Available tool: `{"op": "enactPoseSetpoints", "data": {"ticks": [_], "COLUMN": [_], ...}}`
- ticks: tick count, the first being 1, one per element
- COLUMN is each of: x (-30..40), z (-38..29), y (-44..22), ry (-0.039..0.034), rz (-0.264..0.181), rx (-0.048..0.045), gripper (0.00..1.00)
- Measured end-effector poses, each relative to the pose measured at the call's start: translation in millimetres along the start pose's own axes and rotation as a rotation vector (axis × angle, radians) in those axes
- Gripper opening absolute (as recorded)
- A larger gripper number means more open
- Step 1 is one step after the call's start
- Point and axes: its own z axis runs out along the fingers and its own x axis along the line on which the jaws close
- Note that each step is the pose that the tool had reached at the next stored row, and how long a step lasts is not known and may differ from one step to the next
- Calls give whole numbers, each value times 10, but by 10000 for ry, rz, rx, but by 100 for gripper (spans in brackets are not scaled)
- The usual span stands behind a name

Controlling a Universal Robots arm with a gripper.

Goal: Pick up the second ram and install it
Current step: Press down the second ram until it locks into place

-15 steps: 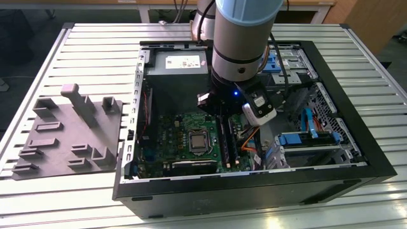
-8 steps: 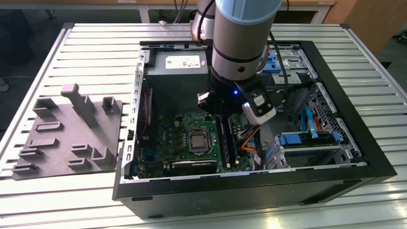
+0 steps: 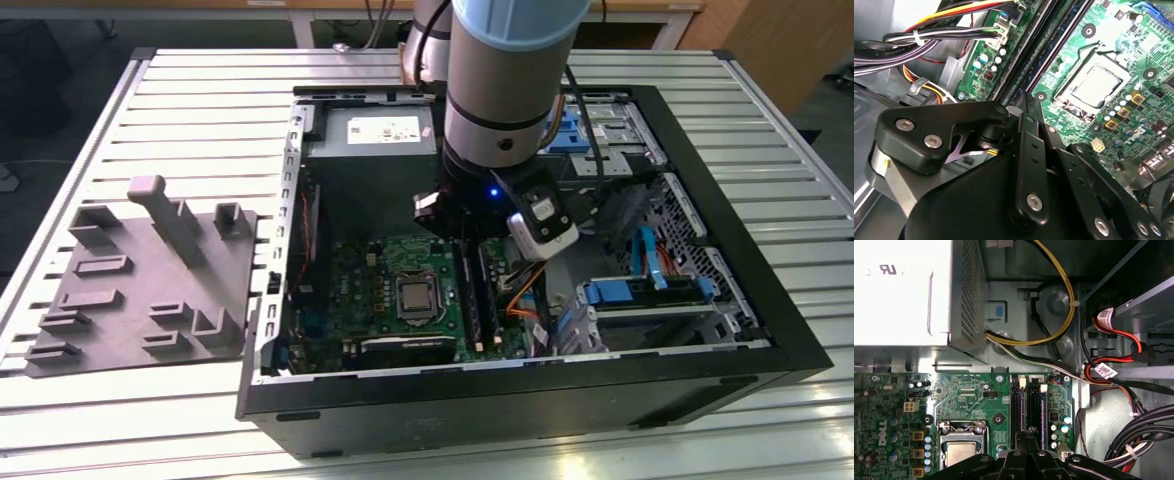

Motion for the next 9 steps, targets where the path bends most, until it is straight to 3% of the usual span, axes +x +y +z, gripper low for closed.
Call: {"op": "enactPoseSetpoints", "data": {"ticks": [9], "x": [-1], "z": [2], "y": [3], "ry": [-11], "rz": [136], "rx": [5], "gripper": [11]}}
